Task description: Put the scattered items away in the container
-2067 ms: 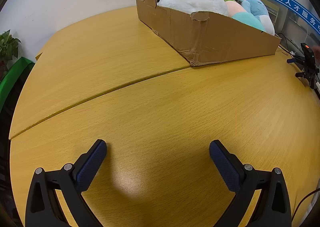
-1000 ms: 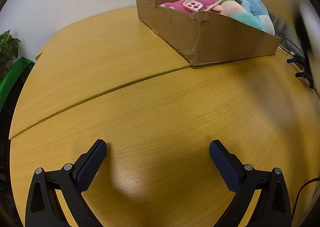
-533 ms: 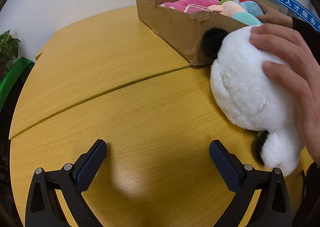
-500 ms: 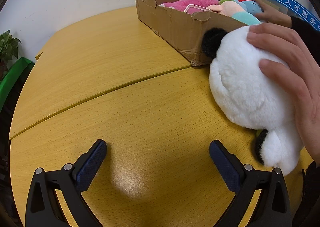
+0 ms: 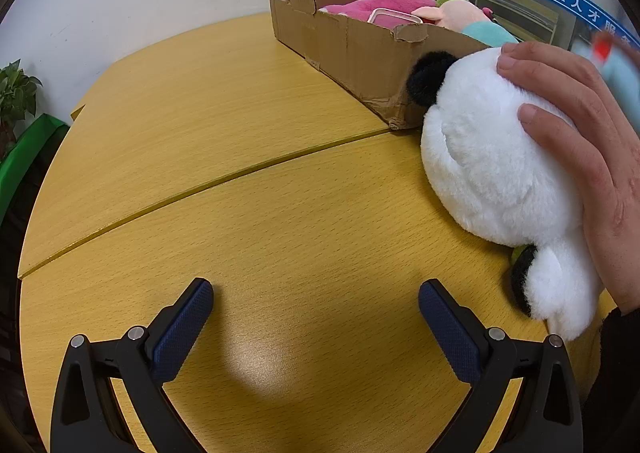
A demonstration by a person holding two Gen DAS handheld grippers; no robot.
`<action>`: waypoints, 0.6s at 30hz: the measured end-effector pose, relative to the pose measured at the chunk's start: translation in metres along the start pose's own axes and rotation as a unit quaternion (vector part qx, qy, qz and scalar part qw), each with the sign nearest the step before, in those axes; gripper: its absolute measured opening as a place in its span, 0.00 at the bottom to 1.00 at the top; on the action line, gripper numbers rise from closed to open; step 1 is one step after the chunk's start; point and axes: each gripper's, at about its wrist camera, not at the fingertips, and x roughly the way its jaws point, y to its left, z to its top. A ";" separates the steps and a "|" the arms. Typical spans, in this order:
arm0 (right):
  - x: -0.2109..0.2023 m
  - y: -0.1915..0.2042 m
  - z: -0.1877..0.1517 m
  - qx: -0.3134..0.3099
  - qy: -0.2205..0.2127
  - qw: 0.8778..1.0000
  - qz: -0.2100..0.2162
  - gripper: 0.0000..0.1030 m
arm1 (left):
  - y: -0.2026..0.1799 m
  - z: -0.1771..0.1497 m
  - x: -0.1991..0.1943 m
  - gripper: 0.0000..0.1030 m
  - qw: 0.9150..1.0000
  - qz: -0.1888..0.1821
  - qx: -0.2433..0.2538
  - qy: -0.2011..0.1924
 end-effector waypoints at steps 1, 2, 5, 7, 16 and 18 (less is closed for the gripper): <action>0.000 0.000 0.000 0.000 0.000 1.000 0.000 1.00 | 0.000 0.000 0.000 1.00 1.000 0.000 0.000 0.000; 0.000 0.000 0.000 0.000 0.000 1.000 0.000 1.00 | 0.000 0.000 0.000 1.00 1.000 0.000 0.000 0.000; 0.000 0.000 0.000 0.000 0.000 1.000 0.000 1.00 | -0.001 0.000 0.000 1.00 1.000 0.003 -0.003 0.000; 0.000 0.000 0.000 0.000 0.000 1.000 0.000 1.00 | -0.001 0.000 0.000 1.00 1.000 0.003 -0.003 0.000; 0.000 -0.001 0.000 0.000 0.000 1.000 0.000 1.00 | -0.002 0.000 0.000 1.00 1.000 0.004 -0.005 0.000; 0.000 -0.001 0.000 0.000 0.000 1.000 0.000 1.00 | -0.001 0.000 0.000 1.00 1.000 0.004 -0.005 0.000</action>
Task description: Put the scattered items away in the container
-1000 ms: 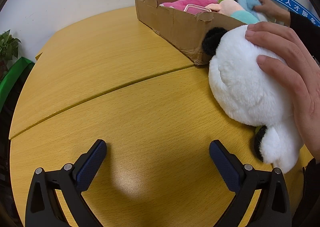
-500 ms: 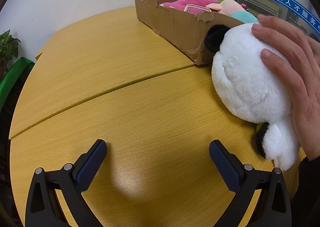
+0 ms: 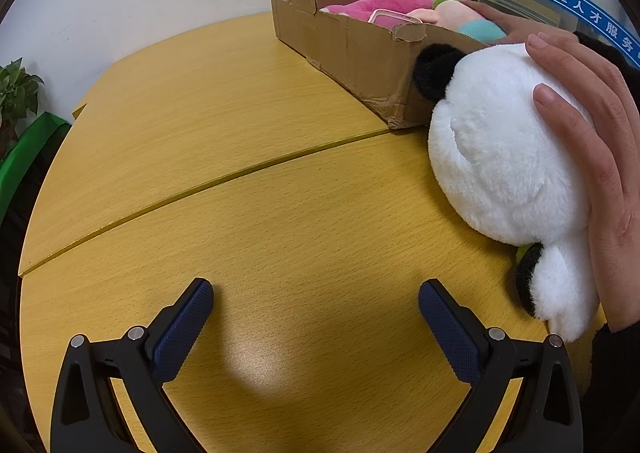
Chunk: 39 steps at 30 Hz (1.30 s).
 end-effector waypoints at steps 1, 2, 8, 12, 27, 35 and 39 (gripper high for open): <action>0.000 0.000 0.000 0.000 0.000 1.000 0.000 1.00 | 0.000 0.000 0.000 1.00 1.000 0.000 0.000 0.000; 0.000 0.000 0.000 0.000 0.000 1.000 0.000 1.00 | 0.000 0.000 0.000 1.00 1.000 0.000 0.000 0.000; 0.000 0.000 0.000 0.000 0.000 1.000 0.000 1.00 | 0.000 0.000 0.000 1.00 1.000 0.000 0.000 0.000; 0.000 -0.001 0.001 0.000 0.000 1.000 0.000 1.00 | 0.000 0.000 0.000 1.00 1.000 0.000 0.000 0.000; 0.001 -0.001 0.001 0.002 0.000 1.000 -0.001 1.00 | -0.001 0.000 -0.001 1.00 1.000 0.002 -0.003 0.000; 0.001 -0.002 0.001 0.002 0.000 1.000 -0.001 1.00 | -0.001 0.000 -0.001 1.00 1.000 0.003 -0.004 0.000; 0.001 -0.002 0.002 0.002 0.000 1.000 -0.001 1.00 | -0.001 0.000 -0.001 1.00 1.000 0.003 -0.004 0.000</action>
